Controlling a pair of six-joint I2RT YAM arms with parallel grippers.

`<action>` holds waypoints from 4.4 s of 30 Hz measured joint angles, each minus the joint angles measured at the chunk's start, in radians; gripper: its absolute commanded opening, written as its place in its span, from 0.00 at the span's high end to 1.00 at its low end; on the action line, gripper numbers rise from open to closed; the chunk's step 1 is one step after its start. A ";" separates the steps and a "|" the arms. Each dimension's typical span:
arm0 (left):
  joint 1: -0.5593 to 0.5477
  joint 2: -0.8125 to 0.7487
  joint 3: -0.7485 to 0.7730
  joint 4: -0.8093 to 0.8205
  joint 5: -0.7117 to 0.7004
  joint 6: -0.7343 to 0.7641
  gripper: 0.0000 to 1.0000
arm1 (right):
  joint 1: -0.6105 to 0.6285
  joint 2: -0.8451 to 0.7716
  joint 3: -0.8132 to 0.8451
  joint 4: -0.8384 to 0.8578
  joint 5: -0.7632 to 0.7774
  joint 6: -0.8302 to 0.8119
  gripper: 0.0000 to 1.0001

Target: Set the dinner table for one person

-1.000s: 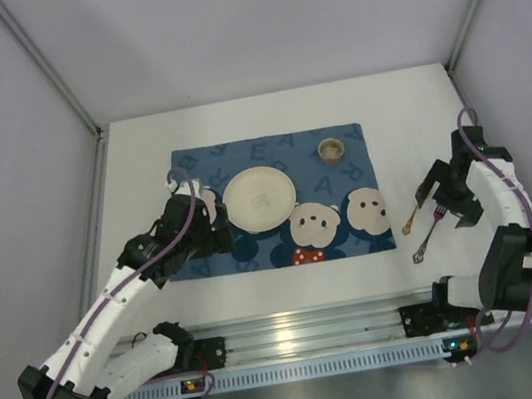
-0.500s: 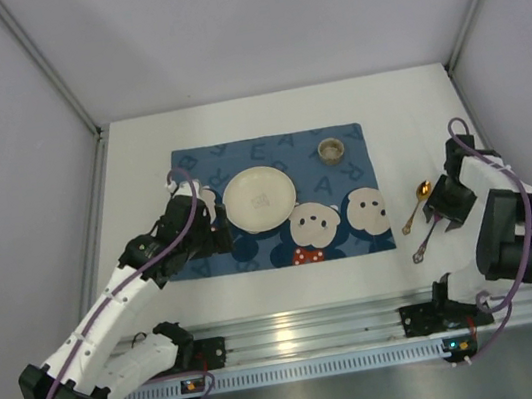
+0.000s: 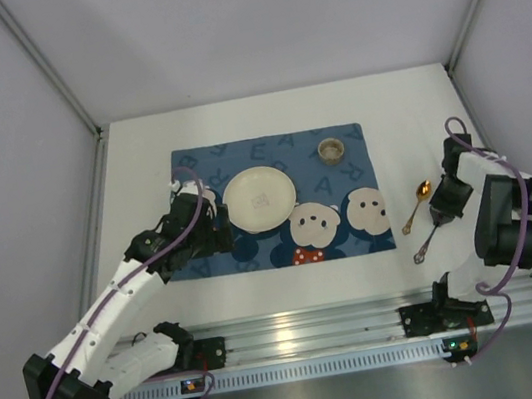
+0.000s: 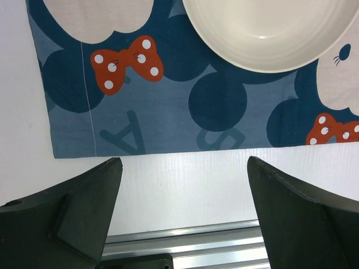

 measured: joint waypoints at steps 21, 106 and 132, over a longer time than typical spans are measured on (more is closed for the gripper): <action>0.000 0.013 -0.003 0.016 -0.005 0.000 0.02 | 0.364 -0.068 0.359 -0.205 0.263 0.006 1.00; 0.000 -0.433 0.100 -0.290 -0.133 -0.183 0.01 | 1.126 1.070 1.393 0.404 -0.436 0.668 0.85; 0.000 -0.291 0.096 -0.227 -0.098 -0.098 0.01 | 0.997 0.259 0.796 0.317 -0.504 0.281 0.28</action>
